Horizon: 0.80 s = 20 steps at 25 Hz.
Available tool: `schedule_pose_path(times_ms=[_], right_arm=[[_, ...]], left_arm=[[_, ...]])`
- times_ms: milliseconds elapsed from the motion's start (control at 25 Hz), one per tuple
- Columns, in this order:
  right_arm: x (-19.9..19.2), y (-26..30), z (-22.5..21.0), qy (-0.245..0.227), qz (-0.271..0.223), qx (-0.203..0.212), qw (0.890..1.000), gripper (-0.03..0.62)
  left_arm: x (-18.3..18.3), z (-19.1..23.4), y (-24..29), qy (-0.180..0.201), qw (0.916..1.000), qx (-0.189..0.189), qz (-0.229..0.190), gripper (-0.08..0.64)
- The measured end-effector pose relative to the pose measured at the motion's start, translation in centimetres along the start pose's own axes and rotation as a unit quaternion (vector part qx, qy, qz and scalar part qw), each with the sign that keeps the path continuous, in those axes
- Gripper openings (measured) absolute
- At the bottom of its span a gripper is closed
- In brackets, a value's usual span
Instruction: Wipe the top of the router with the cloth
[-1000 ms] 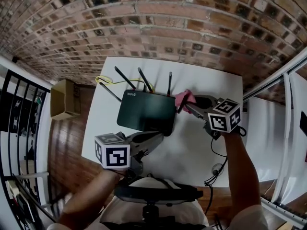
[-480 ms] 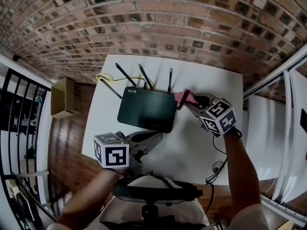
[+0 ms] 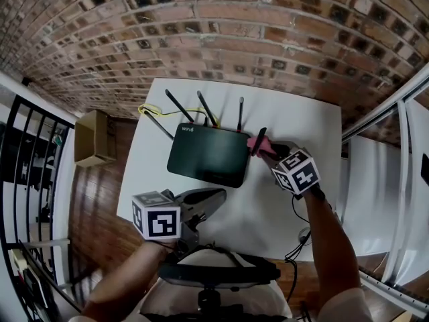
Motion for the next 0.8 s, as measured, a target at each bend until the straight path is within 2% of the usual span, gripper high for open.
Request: schedule_pose_path(times_ms=[480,640,800], right_arm=[[-2.2,2.5,0.0,0.016,0.033,-0.038,0.999,0.126],[-2.7,2.9,0.2,0.023,0.025,-0.056,0.998,0.127],[-3.0,3.2,0.3,0.053,0.013,-0.071,0.996,0.127]], left_arm=[[-1.0,0.7,-1.0,-0.016,0.9997,0.017,-0.009,0.025],[-1.1,0.5,-1.3,-0.016,0.9996,0.02,-0.013,0.023],[-1.2,0.5,-1.7,-0.018,0.9994,0.02,-0.02,0.025]])
Point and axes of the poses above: the fingertips, and each gripper's own axes: y forward along the fingers, z to its left, x out of its top, the point moved 6 cm from there along -y, backward along the fingers, and after that the axes turned 15 degrees about z, right-handed, at the moved point
